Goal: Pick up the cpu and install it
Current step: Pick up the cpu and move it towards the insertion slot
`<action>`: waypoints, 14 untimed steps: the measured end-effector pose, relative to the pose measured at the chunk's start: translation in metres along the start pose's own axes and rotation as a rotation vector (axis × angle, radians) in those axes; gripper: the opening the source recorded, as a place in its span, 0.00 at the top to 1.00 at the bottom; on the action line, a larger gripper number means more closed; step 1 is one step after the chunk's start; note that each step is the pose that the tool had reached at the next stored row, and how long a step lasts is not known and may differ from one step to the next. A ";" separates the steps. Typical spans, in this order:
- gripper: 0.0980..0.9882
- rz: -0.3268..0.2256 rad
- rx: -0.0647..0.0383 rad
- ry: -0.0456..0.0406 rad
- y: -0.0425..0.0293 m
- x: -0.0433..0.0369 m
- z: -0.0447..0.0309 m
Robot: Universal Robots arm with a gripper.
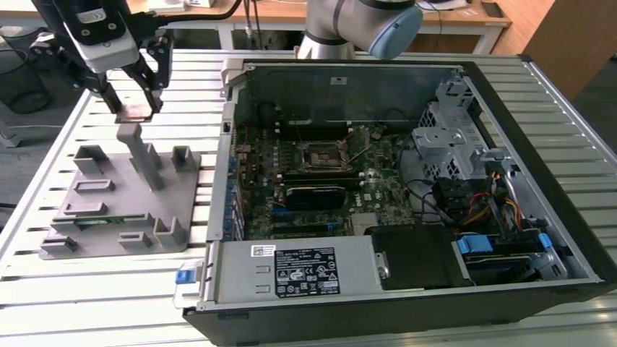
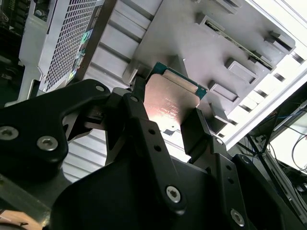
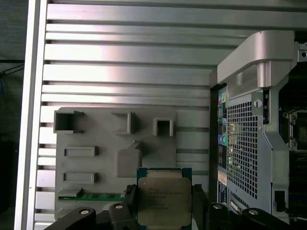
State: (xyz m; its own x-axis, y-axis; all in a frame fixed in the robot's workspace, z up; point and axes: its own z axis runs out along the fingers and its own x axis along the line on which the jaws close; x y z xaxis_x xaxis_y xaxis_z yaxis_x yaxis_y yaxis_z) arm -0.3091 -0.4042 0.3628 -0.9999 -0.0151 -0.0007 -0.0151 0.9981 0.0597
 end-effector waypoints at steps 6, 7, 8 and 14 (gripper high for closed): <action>0.50 0.000 0.000 0.0000 0.0000 -0.0017 0.0006; 0.50 0.000 0.000 0.0001 -0.0001 -0.0020 0.0006; 0.50 0.000 0.000 0.0001 -0.0001 -0.0023 0.0007; 0.50 0.000 0.000 0.0000 0.0000 -0.0038 0.0013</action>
State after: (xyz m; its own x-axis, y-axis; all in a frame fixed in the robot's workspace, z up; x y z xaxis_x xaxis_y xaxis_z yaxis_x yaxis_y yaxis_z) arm -0.3053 -0.4041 0.3615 -0.9999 -0.0150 -0.0007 -0.0150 0.9981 0.0596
